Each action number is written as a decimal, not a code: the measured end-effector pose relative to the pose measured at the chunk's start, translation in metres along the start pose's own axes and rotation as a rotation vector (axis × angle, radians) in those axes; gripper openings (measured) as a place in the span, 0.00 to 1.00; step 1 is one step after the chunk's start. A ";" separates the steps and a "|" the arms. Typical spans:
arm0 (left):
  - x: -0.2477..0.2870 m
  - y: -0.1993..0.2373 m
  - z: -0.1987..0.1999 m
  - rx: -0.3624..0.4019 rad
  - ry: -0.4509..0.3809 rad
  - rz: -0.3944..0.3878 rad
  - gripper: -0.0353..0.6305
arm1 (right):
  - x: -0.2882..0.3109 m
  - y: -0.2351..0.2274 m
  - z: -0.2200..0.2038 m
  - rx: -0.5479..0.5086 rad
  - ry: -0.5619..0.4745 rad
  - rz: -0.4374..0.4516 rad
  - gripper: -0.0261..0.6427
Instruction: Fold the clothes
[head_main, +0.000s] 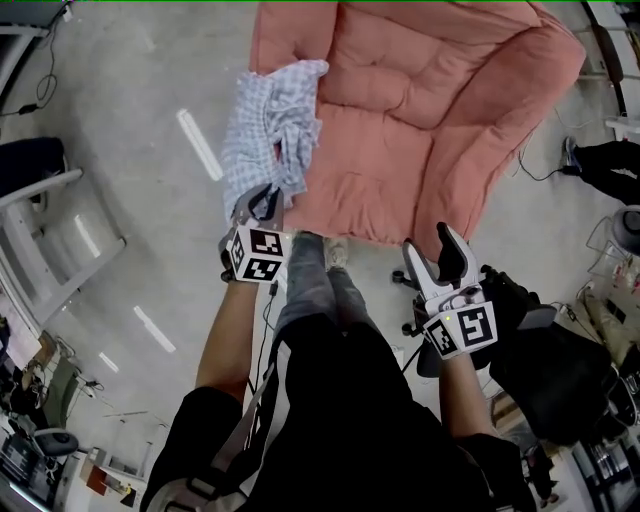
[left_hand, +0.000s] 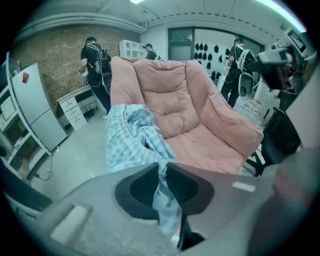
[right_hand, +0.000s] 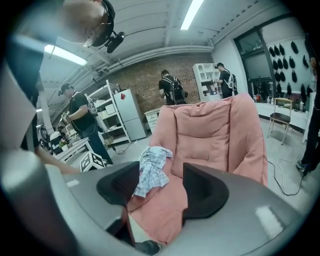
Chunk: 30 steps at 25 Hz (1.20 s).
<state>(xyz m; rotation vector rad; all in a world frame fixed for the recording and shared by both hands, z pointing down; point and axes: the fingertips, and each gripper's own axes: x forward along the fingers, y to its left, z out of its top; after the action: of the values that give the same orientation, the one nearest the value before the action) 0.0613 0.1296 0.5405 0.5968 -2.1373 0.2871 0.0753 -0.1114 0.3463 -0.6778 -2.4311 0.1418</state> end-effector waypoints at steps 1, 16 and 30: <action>-0.005 0.002 0.001 -0.013 -0.011 -0.003 0.13 | 0.006 0.004 0.004 -0.008 0.000 0.013 0.44; -0.064 0.034 0.007 -0.137 -0.054 -0.071 0.12 | 0.145 0.072 0.043 -0.193 0.067 0.229 0.36; -0.060 0.042 0.016 -0.268 -0.038 -0.069 0.11 | 0.291 0.106 0.046 -0.294 0.216 0.409 0.32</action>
<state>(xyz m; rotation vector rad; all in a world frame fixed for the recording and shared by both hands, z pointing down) 0.0588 0.1775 0.4833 0.5216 -2.1401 -0.0491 -0.1056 0.1286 0.4352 -1.2505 -2.0985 -0.1244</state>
